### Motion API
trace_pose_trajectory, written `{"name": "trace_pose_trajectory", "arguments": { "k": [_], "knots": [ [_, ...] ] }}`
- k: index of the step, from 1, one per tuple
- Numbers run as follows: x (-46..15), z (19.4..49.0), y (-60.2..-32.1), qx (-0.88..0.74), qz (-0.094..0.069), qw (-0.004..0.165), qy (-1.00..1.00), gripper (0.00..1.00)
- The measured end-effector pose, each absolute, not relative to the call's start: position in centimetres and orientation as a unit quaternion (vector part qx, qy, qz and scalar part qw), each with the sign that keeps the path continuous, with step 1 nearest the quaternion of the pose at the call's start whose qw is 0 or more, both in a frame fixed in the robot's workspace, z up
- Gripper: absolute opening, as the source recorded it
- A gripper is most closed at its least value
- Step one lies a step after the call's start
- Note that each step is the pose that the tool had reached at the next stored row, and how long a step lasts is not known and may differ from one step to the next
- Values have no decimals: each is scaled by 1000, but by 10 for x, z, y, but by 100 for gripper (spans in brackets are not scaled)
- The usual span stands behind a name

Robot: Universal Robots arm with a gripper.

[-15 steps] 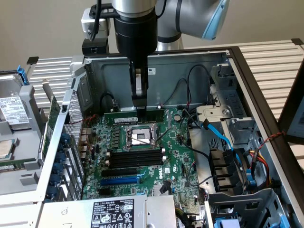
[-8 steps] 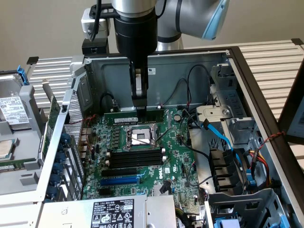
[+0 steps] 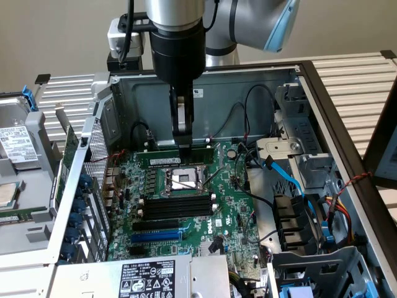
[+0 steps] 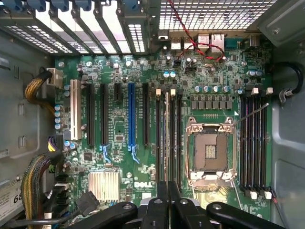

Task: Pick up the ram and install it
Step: 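Insert the ram into the slot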

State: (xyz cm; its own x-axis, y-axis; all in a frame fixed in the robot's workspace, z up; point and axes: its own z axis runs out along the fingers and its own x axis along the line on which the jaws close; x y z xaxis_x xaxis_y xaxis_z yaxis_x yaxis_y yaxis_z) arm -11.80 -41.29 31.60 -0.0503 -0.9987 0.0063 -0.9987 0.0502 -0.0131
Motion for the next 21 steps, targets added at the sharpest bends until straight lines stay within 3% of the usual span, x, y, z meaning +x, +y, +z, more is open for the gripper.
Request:
{"name": "trace_pose_trajectory", "arguments": {
  "k": [21],
  "knots": [
    [-118, 292, -414, -689, -8, -6, 725, 12]
  ]
}}
